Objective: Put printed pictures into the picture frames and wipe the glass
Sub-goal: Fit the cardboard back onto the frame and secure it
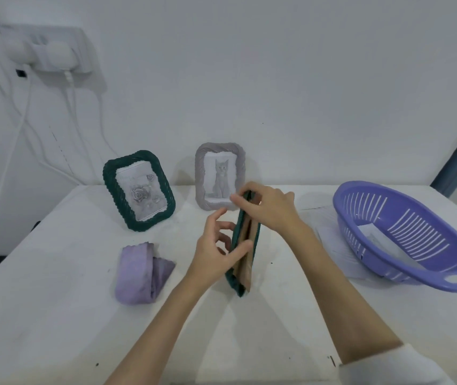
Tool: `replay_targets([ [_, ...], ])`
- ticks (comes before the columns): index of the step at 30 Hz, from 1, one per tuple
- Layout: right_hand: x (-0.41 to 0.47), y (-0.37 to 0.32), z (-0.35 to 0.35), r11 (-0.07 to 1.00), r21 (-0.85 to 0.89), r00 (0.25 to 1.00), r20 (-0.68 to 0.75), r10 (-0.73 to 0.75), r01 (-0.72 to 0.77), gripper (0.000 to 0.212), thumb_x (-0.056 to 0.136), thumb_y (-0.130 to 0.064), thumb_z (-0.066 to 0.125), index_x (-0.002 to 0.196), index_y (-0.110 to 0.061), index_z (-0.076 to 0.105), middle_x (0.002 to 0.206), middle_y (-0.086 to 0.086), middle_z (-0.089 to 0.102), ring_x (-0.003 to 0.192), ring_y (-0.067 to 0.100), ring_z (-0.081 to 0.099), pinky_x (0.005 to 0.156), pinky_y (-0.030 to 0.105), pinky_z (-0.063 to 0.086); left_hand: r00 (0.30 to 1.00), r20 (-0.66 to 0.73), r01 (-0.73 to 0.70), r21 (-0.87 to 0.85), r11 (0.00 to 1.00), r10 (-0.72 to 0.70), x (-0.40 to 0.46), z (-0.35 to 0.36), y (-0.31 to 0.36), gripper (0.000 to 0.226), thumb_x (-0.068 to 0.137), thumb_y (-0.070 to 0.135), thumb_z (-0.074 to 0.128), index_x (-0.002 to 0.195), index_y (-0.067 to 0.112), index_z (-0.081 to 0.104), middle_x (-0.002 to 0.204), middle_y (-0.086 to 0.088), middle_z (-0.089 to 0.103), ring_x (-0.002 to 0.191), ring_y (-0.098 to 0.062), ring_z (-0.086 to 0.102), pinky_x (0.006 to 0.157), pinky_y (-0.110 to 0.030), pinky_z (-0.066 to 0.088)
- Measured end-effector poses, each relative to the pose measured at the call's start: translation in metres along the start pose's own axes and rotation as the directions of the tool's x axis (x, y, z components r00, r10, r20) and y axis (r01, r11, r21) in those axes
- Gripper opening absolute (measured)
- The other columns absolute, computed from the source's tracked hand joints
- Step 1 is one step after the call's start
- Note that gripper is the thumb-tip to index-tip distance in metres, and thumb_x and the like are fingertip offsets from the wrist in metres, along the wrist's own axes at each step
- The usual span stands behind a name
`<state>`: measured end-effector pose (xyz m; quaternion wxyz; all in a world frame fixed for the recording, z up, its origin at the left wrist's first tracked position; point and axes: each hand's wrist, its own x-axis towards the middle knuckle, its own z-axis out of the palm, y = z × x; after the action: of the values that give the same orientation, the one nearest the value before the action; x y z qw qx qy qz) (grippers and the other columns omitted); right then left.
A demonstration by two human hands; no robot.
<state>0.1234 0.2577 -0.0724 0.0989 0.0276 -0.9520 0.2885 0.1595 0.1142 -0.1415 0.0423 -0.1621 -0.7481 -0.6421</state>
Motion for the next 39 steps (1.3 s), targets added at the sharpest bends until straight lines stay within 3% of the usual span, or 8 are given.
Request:
replay_targets([
  [5,-0.006,0.014,-0.009,0.986,0.144,0.993,0.092,0.068,-0.081,0.014,0.075,-0.024,0.057,0.086,-0.033,0.058,0.075,0.000,0.071,0.079,0.018,0.058,0.083,0.037,0.028,0.981,-0.121,0.139,-0.087,0.986,-0.149,0.010,-0.012,-0.012,0.043,0.086,0.030,0.061,0.126,0.033,0.043,0.125,0.005,0.049,0.112,-0.014,0.046,0.089,-0.020,0.038],
  [8,-0.012,0.025,-0.006,0.849,0.514,0.977,0.214,0.013,-0.124,0.022,0.081,-0.010,0.059,0.089,-0.031,0.059,0.087,0.011,0.072,0.080,0.023,0.066,0.082,0.041,0.054,0.973,0.020,0.228,-0.223,0.948,-0.229,0.011,-0.023,-0.027,0.062,0.074,0.019,0.075,0.126,0.035,0.045,0.131,0.002,0.052,0.118,-0.017,0.053,0.099,-0.033,0.046],
  [11,-0.018,0.042,0.007,0.743,0.654,0.968,0.247,-0.032,-0.143,0.031,0.086,-0.008,0.061,0.108,-0.030,0.057,0.098,0.008,0.068,0.088,0.023,0.065,0.072,0.025,0.057,0.960,0.060,0.279,-0.313,0.908,-0.275,0.012,-0.030,-0.035,0.067,0.069,0.002,0.075,0.123,0.031,0.049,0.123,-0.008,0.058,0.114,-0.024,0.057,0.095,-0.044,0.050],
  [19,-0.025,0.089,0.062,0.942,0.269,0.943,0.312,0.113,-0.202,0.075,0.072,-0.039,0.074,0.132,-0.051,0.031,0.099,-0.006,0.056,0.085,0.012,0.050,0.098,0.046,0.036,0.952,0.000,0.305,0.078,0.949,-0.306,0.014,-0.029,-0.060,0.078,0.069,0.011,0.079,0.131,0.025,0.033,0.117,0.001,0.048,0.108,-0.020,0.053,0.094,-0.034,0.048],
  [24,-0.034,0.094,0.083,0.994,-0.002,0.964,0.244,0.105,-0.108,0.075,0.073,-0.058,0.053,0.140,-0.043,0.023,0.118,-0.006,0.048,0.114,0.017,0.037,0.085,0.034,0.020,0.961,-0.040,0.264,0.447,0.855,-0.275,0.011,-0.034,-0.084,0.079,0.070,0.041,0.076,0.136,0.025,0.034,0.126,0.000,0.045,0.127,-0.018,0.030,0.106,-0.040,0.033],
  [33,-0.045,0.094,0.102,0.982,-0.186,0.996,0.076,0.055,-0.040,0.088,0.061,-0.067,0.012,0.142,-0.038,0.027,0.123,-0.006,0.041,0.114,0.014,0.032,0.078,0.028,0.012,0.975,0.051,0.110,0.732,0.673,-0.215,0.005,-0.036,-0.085,0.065,0.088,0.051,0.049,0.142,0.019,0.029,0.155,-0.005,0.015,0.144,-0.020,-0.001,0.116,-0.036,0.007],
  [36,-0.046,0.092,0.104,0.982,-0.187,0.998,0.042,0.049,-0.040,0.085,0.061,-0.064,0.013,0.139,-0.037,0.035,0.123,-0.005,0.040,0.114,0.014,0.031,0.079,0.026,0.010,0.991,-0.113,0.129,0.793,0.595,-0.065,0.001,-0.053,-0.074,0.045,0.094,0.037,0.046,0.134,0.017,0.043,0.153,-0.010,0.022,0.144,-0.026,0.008,0.116,-0.040,0.009],
  [39,-0.045,0.092,0.104,0.980,-0.196,0.998,0.038,0.052,-0.044,0.085,0.061,-0.064,0.014,0.138,-0.037,0.037,0.121,-0.004,0.041,0.115,0.015,0.031,0.081,0.027,0.012,0.877,-0.479,0.432,0.749,0.502,-0.040,-0.006,-0.086,-0.066,0.033,0.093,0.020,0.045,0.124,0.020,0.054,0.150,-0.019,0.024,0.140,-0.036,0.013,0.115,-0.045,0.011],
])
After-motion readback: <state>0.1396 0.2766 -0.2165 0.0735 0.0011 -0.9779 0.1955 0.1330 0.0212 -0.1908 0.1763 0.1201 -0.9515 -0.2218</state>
